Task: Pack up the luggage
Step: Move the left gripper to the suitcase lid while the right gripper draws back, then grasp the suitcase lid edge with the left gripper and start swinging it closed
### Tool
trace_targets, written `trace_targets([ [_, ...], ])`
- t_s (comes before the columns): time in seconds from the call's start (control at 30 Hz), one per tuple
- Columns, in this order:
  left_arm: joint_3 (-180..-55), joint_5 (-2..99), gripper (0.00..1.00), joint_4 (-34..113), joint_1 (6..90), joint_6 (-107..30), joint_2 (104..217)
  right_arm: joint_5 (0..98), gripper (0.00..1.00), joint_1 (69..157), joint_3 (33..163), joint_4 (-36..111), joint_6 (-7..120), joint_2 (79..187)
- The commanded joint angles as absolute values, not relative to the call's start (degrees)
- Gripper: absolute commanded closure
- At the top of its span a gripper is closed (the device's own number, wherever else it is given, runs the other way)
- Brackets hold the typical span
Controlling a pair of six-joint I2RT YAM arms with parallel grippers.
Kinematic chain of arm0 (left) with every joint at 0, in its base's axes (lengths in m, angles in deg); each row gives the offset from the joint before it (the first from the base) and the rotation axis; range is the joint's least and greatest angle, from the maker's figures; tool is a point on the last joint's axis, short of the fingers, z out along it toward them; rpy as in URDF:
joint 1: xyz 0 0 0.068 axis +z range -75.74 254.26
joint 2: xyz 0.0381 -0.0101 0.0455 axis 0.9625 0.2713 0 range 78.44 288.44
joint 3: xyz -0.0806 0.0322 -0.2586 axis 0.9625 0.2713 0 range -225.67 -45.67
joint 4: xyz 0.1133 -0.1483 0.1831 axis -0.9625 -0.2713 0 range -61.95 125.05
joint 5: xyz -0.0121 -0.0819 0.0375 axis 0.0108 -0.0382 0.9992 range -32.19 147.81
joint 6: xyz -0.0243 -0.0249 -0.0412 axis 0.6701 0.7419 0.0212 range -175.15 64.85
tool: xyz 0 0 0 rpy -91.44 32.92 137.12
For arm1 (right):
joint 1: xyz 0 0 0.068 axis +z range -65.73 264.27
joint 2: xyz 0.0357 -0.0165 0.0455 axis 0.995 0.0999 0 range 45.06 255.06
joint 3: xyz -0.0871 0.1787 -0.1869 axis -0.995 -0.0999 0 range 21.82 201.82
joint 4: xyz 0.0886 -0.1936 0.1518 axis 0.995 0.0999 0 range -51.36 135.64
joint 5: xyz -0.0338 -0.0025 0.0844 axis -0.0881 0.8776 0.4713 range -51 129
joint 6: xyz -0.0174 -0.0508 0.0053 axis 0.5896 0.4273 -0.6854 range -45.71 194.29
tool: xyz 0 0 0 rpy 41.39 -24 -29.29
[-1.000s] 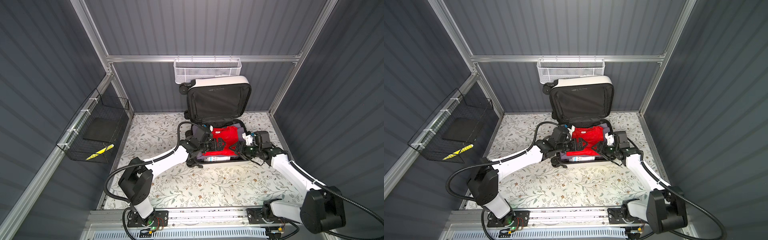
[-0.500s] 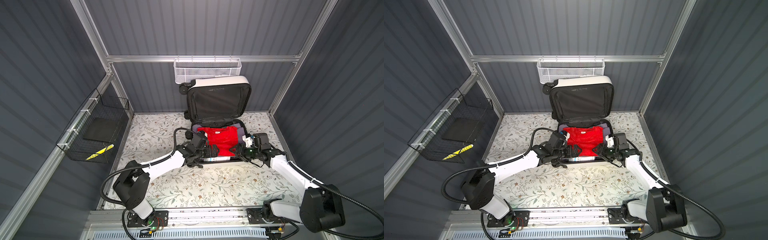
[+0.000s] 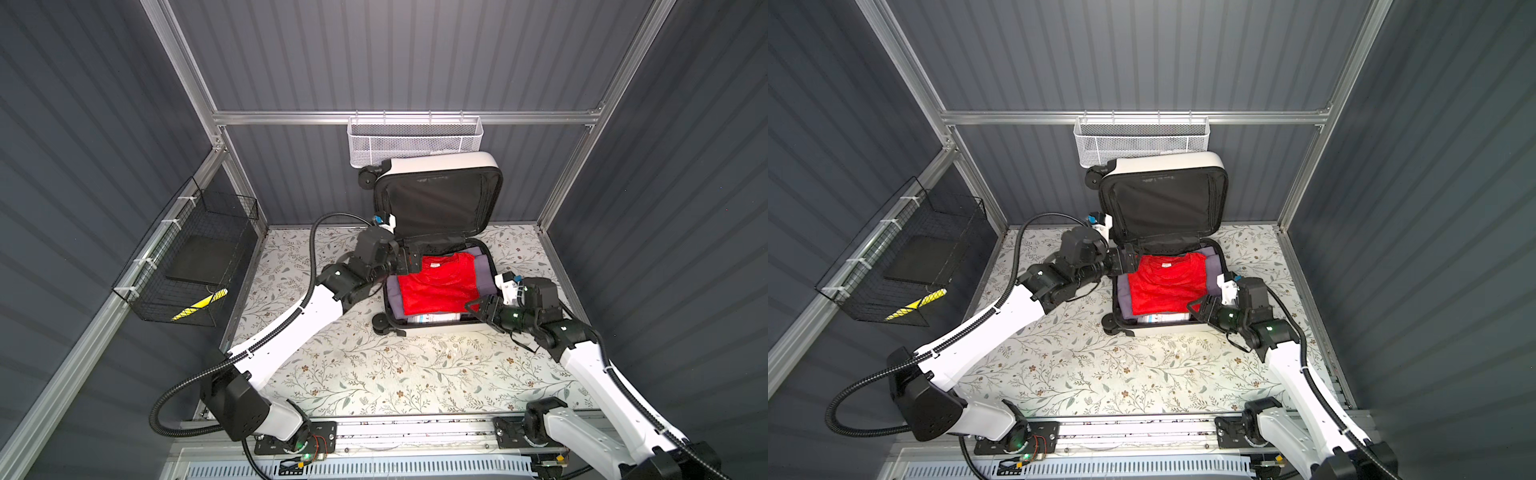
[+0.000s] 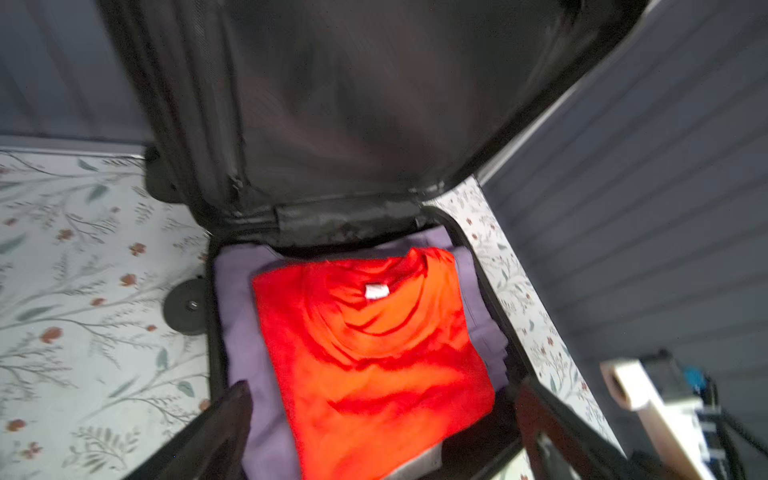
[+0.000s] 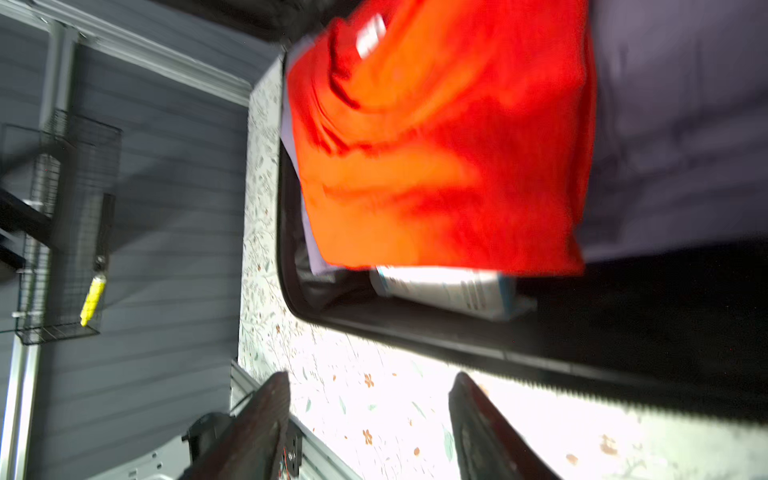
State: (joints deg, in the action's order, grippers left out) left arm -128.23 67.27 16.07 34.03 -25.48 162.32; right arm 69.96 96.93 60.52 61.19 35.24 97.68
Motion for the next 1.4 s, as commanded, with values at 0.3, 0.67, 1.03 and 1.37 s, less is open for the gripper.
trace_targets([
  [0.3,-146.1,70.7,0.0,7.1,42.7,-33.8,168.9,66.1,0.38,104.8,44.2,53.5,26.6,93.0],
  [0.67,-154.4,56.4,0.0,9.8,52.8,-31.0,174.3,64.0,0.66,105.1,39.4,43.4,23.4,97.5],
  [1.03,-160.8,48.2,0.04,16.9,54.0,-22.6,179.8,62.0,0.83,105.1,39.1,38.0,22.8,102.5],
  [1.37,-168.8,44.3,0.04,18.4,54.0,-18.9,186.9,62.1,0.83,105.0,39.7,34.3,23.0,108.3],
])
